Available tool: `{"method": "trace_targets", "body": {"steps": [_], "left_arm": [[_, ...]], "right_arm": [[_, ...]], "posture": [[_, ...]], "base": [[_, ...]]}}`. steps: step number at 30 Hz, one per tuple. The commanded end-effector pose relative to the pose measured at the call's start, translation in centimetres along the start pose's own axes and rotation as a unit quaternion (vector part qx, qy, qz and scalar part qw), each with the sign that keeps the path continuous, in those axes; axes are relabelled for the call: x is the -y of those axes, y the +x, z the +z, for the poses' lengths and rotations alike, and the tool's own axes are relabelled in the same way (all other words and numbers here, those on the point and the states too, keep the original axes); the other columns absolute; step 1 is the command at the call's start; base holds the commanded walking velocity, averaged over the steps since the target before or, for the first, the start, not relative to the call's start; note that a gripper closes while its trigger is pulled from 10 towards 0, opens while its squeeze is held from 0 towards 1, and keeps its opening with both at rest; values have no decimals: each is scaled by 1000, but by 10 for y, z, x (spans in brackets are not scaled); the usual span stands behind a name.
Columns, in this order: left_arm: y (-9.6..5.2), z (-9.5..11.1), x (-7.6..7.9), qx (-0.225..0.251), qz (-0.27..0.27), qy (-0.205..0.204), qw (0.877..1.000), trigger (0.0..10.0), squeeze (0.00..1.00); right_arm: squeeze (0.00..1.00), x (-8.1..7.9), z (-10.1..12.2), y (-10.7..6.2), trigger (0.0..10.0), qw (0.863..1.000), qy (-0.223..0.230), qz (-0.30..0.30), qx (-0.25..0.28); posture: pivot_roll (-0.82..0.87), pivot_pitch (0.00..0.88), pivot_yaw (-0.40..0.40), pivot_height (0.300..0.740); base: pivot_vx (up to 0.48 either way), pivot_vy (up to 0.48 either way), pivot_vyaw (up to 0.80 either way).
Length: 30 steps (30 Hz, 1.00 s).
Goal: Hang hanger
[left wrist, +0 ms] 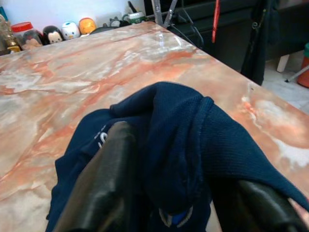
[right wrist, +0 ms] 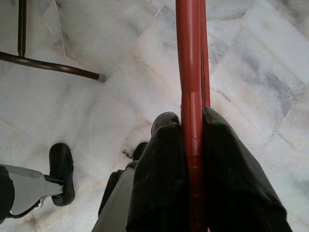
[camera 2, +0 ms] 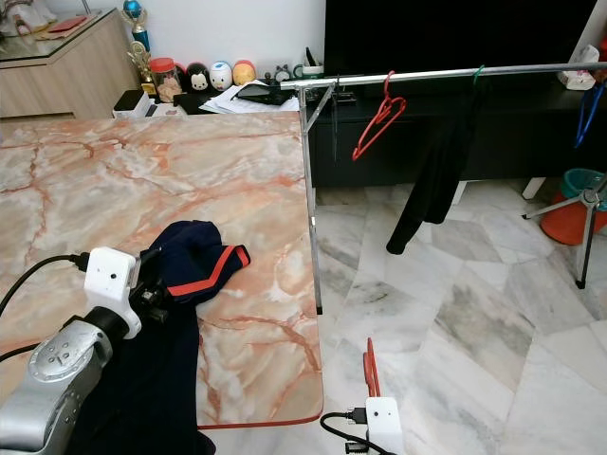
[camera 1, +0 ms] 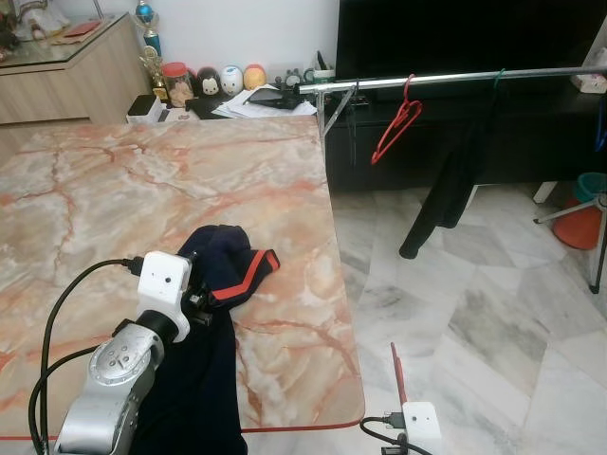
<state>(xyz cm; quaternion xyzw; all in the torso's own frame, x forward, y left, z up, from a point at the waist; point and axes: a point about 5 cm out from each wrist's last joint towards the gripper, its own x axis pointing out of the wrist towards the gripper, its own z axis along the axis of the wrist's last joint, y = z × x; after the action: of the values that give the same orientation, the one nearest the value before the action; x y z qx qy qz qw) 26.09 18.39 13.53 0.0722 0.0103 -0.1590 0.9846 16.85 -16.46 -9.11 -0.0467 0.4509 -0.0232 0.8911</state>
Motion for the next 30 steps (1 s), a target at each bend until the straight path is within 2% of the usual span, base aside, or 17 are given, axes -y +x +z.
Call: {"method": "trace_targets", "body": {"steps": [1, 10, 15, 18, 23, 24, 27, 28, 30], "left_arm": [[-2, 4, 2, 2, -11, 16, 1000, 10000, 1000], [-4, 5, 6, 3, -33, 28, 999, 10000, 1000], [-8, 7, 5, -2, -53, 43, 998, 10000, 1000], [-13, 10, 7, -12, -101, 65, 993, 10000, 1000], [-18, 16, 9, -30, -169, 56, 984, 10000, 1000], [-18, 16, 9, -30, -169, 56, 984, 10000, 1000], [-24, 10, 10, -66, -209, 81, 972, 10000, 1000], [-24, 8, 10, -68, -209, 81, 972, 10000, 1000], [-22, 1, 5, -72, -165, 90, 979, 10000, 1000]], "right_arm": [[0, -4, 3, 0, 10000, 1000, 2, 5, 8], [0, 1, 1, 0, 10000, 1000, 3, 0, 1], [0, -2, 1, 0, 10000, 1000, 1, 1, 2], [0, -3, 2, 0, 10000, 1000, 1, 1, 5], [0, -3, 6, 1, 10000, 1000, 2, 0, 9], [0, -3, 6, 1, 10000, 1000, 2, 0, 9], [0, -2, 8, 2, 10000, 1000, 1, 0, 12], [0, -1, 9, 2, 10000, 1000, 1, 0, 12], [0, -1, 9, 2, 10000, 1000, 0, -1, 12]], "posture": [[36, 0, 47, 740], [42, 2, 51, 740], [47, 7, 49, 740], [50, 12, 48, 740], [55, 15, 45, 740], [55, 15, 45, 740], [52, 15, 46, 740], [52, 15, 45, 740], [53, 16, 45, 740]], "base": [[0, 0, 0], [0, 0, 0], [0, 0, 0], [0, 0, 0], [0, 0, 0], [0, 0, 0], [0, 0, 0], [0, 0, 0], [0, 0, 0]]}}
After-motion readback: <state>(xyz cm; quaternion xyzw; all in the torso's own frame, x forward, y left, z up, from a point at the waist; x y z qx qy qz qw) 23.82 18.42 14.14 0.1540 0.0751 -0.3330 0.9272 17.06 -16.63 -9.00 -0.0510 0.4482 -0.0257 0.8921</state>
